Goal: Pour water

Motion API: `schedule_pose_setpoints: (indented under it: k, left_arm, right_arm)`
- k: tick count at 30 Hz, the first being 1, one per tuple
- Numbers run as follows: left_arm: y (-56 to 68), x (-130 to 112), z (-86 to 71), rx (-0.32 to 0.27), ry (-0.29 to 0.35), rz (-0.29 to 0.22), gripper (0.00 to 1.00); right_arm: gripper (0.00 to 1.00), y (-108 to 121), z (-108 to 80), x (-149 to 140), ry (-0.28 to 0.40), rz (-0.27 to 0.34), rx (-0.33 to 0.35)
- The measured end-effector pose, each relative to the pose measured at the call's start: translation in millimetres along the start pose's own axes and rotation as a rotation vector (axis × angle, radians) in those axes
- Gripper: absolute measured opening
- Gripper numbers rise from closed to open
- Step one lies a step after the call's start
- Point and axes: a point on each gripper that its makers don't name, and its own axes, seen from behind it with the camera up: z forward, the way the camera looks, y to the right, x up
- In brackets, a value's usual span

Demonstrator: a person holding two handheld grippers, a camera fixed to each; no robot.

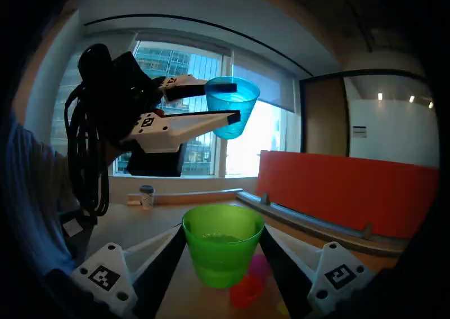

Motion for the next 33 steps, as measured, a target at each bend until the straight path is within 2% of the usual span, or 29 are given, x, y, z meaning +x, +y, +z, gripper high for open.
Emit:
schedule_pose_setpoints:
  k: [12,24,27,33]
  left_arm:
    - [-18.0,-15.6,4.1,0.016,-0.038,-0.265,0.85]
    - [-23.9,-20.2,-2.0,-0.002,-0.041,-0.549,0.86]
    - [-22.6,-22.0,-3.2,-0.017,-0.048,-0.595,0.87]
    - [-17.8,-28.3,-4.0,-0.038,-0.078,-0.651,0.87]
  right_arm:
    - [0.90,-1.5,-5.9,3.3,0.010,0.010,-0.009]
    - [0.91,-5.4,-8.0,7.0,0.012,0.006,-0.012]
    - [0.90,-6.4,-7.7,7.6,0.012,0.004,-0.010]
    - [0.90,-8.7,-6.7,8.9,0.013,0.002,-0.010]
